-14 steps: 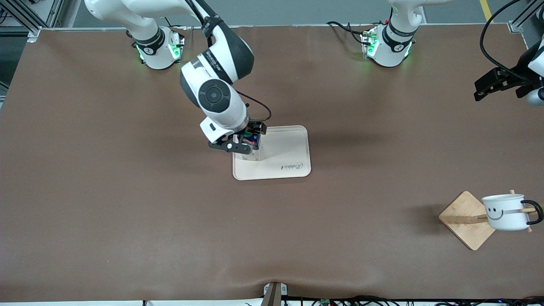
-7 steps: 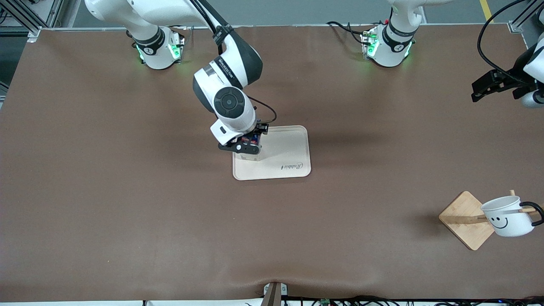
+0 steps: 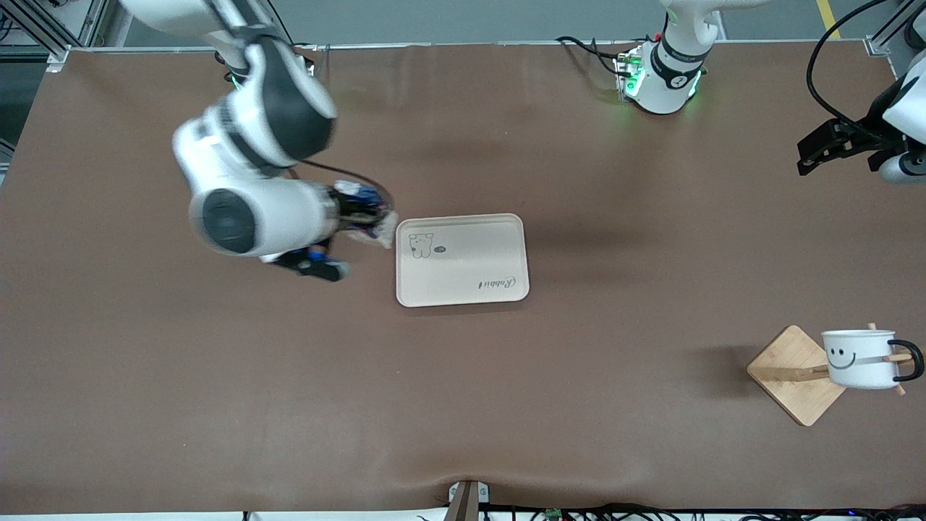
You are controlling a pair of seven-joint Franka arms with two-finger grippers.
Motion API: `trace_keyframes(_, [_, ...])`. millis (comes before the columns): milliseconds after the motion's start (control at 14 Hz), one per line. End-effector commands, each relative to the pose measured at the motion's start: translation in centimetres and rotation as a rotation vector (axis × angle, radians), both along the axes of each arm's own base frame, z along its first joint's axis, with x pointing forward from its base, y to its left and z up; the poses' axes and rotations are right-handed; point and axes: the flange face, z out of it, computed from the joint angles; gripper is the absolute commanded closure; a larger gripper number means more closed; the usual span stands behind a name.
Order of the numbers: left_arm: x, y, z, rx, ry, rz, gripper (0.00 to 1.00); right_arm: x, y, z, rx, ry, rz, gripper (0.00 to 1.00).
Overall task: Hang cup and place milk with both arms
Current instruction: 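Carry the milk carton away from the tray with the right gripper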
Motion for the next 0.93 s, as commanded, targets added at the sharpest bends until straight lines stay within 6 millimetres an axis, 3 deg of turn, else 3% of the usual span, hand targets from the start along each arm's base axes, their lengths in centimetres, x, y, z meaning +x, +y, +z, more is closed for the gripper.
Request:
trace_keyframes(0, [-0.6,-0.1,0.6,-0.012,-0.018,-0.008,0.00,1.3,-9.2,-0.1,-0.025,-0.034,0.148,1.00])
trace_keyframes(214, [-0.7,-0.4,0.7,-0.010,-0.021,-0.014,0.00,3.0,-19.0,-2.6,0.001,-0.035,0.129,1.00])
trace_keyframes(643, [-1.0,-1.0,1.7,-0.007,-0.041,-0.023,0.00,2.2,-32.9,-9.1,0.103,-0.097,0.256,1.00])
trace_keyframes(857, [-1.4,-0.8,2.3,-0.006,-0.051,-0.022,0.00,0.5,-35.9,-11.7,0.117,-0.095,0.240,1.00])
